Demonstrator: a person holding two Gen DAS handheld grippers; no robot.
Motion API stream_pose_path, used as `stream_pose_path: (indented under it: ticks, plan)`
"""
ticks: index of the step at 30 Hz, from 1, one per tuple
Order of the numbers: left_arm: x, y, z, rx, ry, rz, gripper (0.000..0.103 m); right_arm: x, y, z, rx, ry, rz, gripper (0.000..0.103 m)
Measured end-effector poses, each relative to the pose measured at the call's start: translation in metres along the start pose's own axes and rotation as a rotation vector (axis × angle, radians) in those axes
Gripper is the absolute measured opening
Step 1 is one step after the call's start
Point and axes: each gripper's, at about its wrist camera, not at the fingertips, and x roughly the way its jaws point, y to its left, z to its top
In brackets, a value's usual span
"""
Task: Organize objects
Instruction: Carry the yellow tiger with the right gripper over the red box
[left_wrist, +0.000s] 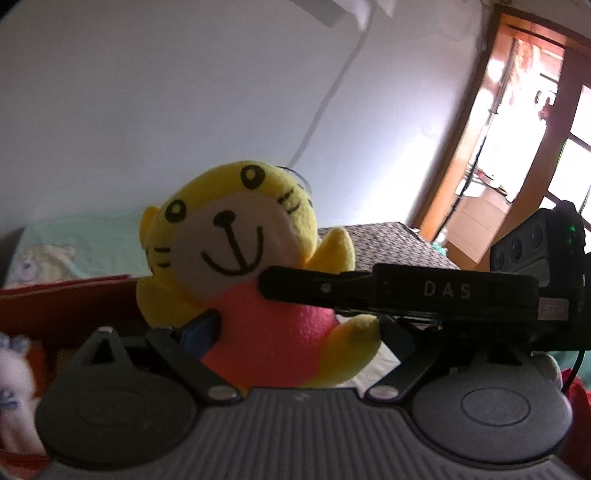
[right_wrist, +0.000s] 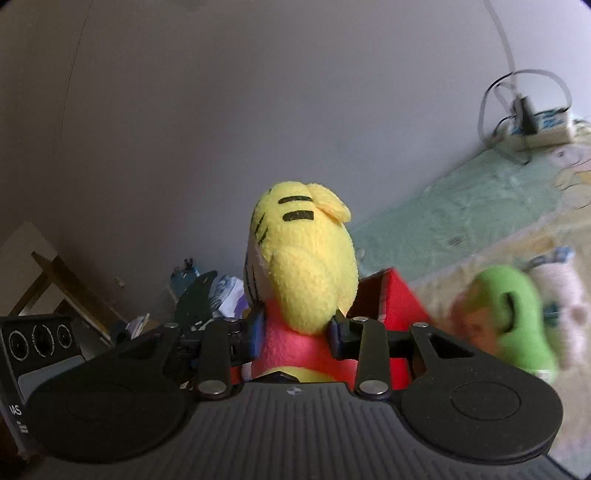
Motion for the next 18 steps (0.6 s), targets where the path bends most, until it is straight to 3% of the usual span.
stream_pose_path:
  ticks: [8,18]
  plan:
    - [-0.003,0.05,-0.001,-0.067,0.018,0.119,0.092,0.061,0.006,-0.014,0.02,0.122,0.017,0.036]
    - [0.019,0.111,-0.026,-0.15,0.127,0.307,0.092,0.119,0.001,-0.041,0.13,0.274,0.0,0.036]
